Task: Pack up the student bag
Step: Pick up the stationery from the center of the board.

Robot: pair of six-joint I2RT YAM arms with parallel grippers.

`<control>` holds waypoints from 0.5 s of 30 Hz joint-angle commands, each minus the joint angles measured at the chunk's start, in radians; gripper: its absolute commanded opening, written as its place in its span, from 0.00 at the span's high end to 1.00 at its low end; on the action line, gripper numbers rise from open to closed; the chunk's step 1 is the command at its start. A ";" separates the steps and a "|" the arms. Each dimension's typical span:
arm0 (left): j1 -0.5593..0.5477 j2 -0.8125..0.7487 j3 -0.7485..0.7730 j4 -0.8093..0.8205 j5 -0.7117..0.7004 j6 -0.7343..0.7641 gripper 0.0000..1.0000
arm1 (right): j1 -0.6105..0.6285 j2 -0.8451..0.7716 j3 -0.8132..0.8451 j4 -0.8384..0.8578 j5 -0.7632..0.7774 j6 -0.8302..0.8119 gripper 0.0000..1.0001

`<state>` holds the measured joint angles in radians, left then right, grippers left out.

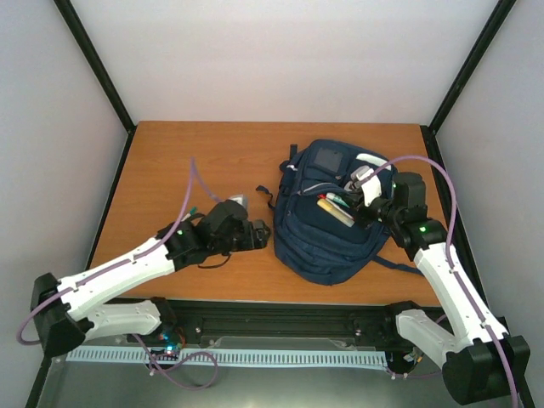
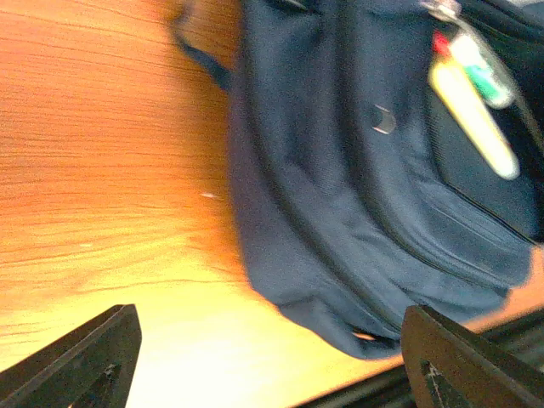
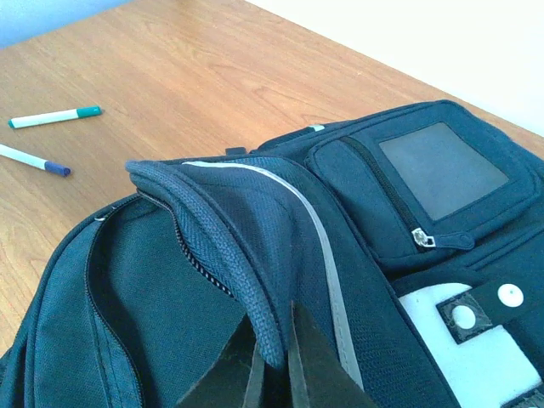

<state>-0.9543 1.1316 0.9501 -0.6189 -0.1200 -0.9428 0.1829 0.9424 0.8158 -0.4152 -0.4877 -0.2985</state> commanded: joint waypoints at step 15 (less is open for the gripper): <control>0.465 -0.068 -0.216 -0.108 -0.010 -0.267 0.19 | -0.008 -0.010 -0.017 0.122 -0.084 -0.037 0.97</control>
<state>-0.5354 1.0733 0.7525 -0.7261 -0.1261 -1.0969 0.1825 0.9676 0.7952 -0.3981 -0.5312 -0.3218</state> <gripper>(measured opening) 0.835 0.033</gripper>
